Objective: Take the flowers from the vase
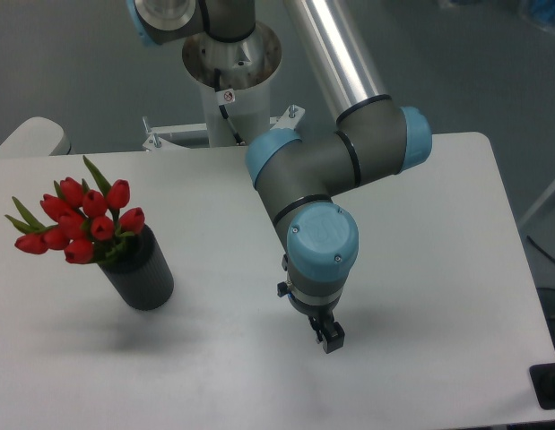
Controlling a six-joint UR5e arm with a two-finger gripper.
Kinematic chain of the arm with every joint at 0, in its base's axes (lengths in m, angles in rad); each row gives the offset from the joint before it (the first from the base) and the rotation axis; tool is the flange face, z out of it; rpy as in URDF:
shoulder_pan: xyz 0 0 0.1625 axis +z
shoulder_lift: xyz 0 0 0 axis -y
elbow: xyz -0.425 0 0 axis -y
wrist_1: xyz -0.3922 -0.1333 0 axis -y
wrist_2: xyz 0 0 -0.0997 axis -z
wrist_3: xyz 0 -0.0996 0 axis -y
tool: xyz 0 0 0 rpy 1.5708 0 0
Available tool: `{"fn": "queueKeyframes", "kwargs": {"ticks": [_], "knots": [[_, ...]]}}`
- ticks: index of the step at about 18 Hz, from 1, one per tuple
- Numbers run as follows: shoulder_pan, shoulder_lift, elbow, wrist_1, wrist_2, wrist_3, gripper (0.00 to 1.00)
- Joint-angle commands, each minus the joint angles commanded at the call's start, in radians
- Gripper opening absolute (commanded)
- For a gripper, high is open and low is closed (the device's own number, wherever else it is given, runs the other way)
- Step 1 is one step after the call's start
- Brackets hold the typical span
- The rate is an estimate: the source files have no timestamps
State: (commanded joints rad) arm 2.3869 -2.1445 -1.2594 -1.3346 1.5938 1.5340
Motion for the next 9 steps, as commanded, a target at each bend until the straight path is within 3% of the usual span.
{"fn": "queueKeyframes", "kwargs": {"ticks": [9], "knots": [[0.018, 0.006, 0.0, 0.003, -0.025, 0.002, 1.0]]}}
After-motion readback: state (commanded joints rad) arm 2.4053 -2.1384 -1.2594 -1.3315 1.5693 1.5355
